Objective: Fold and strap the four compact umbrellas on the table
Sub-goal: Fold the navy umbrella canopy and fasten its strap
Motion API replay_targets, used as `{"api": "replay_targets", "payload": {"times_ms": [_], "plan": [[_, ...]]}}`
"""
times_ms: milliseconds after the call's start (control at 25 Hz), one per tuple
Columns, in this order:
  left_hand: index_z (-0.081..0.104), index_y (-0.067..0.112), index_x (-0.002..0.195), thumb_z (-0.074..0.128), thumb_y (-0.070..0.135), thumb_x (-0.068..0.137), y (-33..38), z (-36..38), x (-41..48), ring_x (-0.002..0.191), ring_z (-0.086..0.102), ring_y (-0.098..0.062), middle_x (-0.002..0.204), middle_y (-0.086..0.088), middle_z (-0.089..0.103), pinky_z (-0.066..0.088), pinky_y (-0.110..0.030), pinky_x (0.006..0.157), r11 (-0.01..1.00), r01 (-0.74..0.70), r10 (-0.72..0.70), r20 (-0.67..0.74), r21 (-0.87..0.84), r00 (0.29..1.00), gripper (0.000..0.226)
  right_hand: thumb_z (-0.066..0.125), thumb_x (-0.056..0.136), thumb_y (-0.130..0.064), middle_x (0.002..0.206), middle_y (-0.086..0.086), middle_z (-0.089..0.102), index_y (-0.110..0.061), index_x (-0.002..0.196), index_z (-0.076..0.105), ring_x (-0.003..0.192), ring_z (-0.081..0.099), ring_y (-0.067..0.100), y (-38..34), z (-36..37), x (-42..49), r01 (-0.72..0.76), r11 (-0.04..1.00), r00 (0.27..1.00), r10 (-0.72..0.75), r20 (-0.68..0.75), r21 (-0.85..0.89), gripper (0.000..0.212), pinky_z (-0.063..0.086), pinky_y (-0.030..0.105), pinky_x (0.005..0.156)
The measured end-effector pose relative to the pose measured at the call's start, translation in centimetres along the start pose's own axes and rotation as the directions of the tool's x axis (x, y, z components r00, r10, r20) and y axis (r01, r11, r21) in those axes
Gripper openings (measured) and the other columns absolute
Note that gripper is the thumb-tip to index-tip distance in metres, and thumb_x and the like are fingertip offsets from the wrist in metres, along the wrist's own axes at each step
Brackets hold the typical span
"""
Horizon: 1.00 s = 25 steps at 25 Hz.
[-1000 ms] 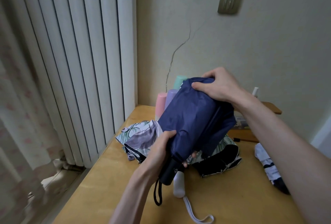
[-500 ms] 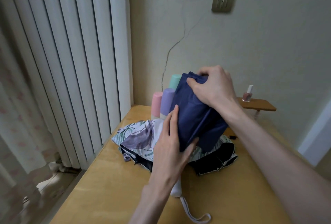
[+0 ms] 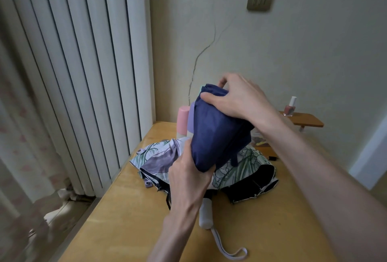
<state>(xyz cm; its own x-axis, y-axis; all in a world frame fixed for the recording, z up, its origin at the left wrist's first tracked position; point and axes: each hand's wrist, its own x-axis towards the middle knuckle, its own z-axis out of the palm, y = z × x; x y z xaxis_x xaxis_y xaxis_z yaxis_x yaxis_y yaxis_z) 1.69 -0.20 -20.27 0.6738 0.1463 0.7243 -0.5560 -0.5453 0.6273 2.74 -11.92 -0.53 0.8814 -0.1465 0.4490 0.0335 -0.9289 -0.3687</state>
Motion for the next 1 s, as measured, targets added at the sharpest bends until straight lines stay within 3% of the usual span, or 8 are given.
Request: {"api": "replay_targets", "payload": {"times_ms": [160, 280, 400, 480, 600, 760, 920, 1000], "plan": [[0.059, 0.029, 0.121, 0.089, 0.046, 0.07, 0.7, -0.5, 0.0, 0.08, 0.068, -0.017, 0.093, 0.006, 0.073, 0.056, -0.033, 0.063, 0.965, 0.172, -0.138, 0.174, -0.196, 0.975, 0.062, 0.066, 0.092, -0.033, 0.096, 0.013, 0.073, -0.012, 0.096, 0.077, 0.099, 0.064, 0.041, -0.6, 0.6, 1.6, 0.01, 0.997, 1.0, -0.011, -0.017, -0.076, 0.023, 0.049, 0.036, 0.077], [0.064, 0.029, 0.111, 0.095, 0.029, 0.078, 1.6, -1.0, 0.2, 0.067, 0.071, -0.029, 0.085, -0.002, 0.071, 0.061, -0.045, 0.057, 0.771, 0.457, -0.24, 0.464, -0.443, 0.853, 0.045, 0.069, 0.092, -0.037, 0.101, 0.011, 0.076, -0.012, 0.092, 0.078, 0.103, 0.067, 0.038, 0.2, 1.1, 2.7, -0.033, 0.998, 0.999, 0.034, 0.024, -0.05, 0.027, 0.054, 0.036, 0.085], [0.064, 0.019, 0.108, 0.094, 0.024, 0.079, 1.3, -1.5, 0.3, 0.057, 0.065, -0.021, 0.077, -0.004, 0.071, 0.053, -0.032, 0.049, 0.712, 0.543, -0.302, 0.504, -0.446, 0.809, 0.041, 0.068, 0.095, -0.058, 0.099, -0.001, 0.079, -0.024, 0.096, 0.08, 0.101, 0.073, 0.018, 2.3, 0.7, 2.5, 0.031, 0.958, 0.986, -0.076, 0.146, 0.285, 0.036, 0.054, 0.034, 0.092], [0.061, 0.01, 0.106, 0.092, 0.028, 0.078, 0.6, -2.1, 0.7, 0.052, 0.062, -0.024, 0.066, -0.007, 0.067, 0.049, -0.031, 0.046, 0.639, 0.623, -0.361, 0.54, -0.451, 0.761, 0.045, 0.068, 0.097, -0.056, 0.103, -0.005, 0.079, -0.029, 0.109, 0.076, 0.1, 0.072, 0.004, 4.0, 0.2, 1.1, 0.061, 0.86, 0.982, -0.143, 0.125, 0.506, 0.031, 0.053, 0.026, 0.094], [0.059, 0.005, 0.108, 0.083, 0.039, 0.074, 0.1, -2.8, 1.0, 0.05, 0.066, -0.025, 0.067, -0.012, 0.069, 0.048, -0.031, 0.043, 0.574, 0.662, -0.373, 0.566, -0.481, 0.735, 0.054, 0.071, 0.099, -0.04, 0.108, -0.01, 0.078, -0.022, 0.116, 0.076, 0.099, 0.07, -0.004, 6.6, 0.5, -1.6, 0.097, 0.817, 0.989, -0.145, 0.039, 0.568, 0.025, 0.053, 0.015, 0.089], [0.057, -0.002, 0.114, 0.079, 0.046, 0.083, -0.2, -2.7, 0.7, 0.046, 0.064, -0.025, 0.071, -0.024, 0.07, 0.044, -0.028, 0.038, 0.514, 0.686, -0.362, 0.595, -0.515, 0.718, 0.062, 0.079, 0.093, -0.016, 0.104, -0.001, 0.079, -0.01, 0.109, 0.076, 0.095, 0.073, 0.006, 8.7, 2.6, -3.8, 0.081, 0.739, 0.991, -0.133, 0.026, 0.668, 0.017, 0.056, 0.017, 0.089], [0.059, 0.003, 0.102, 0.086, 0.055, 0.078, -1.6, -2.5, 0.8, 0.056, 0.059, -0.034, 0.068, -0.02, 0.064, 0.04, -0.028, 0.041, 0.481, 0.691, -0.388, 0.576, -0.54, 0.72, 0.064, 0.078, 0.092, -0.005, 0.091, -0.005, 0.077, -0.02, 0.093, 0.076, 0.084, 0.07, 0.006, 9.9, 4.1, -3.3, 0.074, 0.698, 0.997, -0.04, -0.064, 0.712, 0.016, 0.057, 0.024, 0.085], [0.059, 0.005, 0.099, 0.086, 0.053, 0.081, -1.7, -2.6, 1.0, 0.057, 0.054, -0.031, 0.068, -0.016, 0.061, 0.039, -0.028, 0.042, 0.469, 0.696, -0.397, 0.574, -0.544, 0.716, 0.058, 0.075, 0.095, -0.008, 0.103, -0.007, 0.077, -0.024, 0.105, 0.075, 0.094, 0.071, 0.006, 9.9, 4.4, -3.4, 0.085, 0.673, 0.996, -0.033, -0.084, 0.735, 0.019, 0.059, 0.03, 0.094]]}}
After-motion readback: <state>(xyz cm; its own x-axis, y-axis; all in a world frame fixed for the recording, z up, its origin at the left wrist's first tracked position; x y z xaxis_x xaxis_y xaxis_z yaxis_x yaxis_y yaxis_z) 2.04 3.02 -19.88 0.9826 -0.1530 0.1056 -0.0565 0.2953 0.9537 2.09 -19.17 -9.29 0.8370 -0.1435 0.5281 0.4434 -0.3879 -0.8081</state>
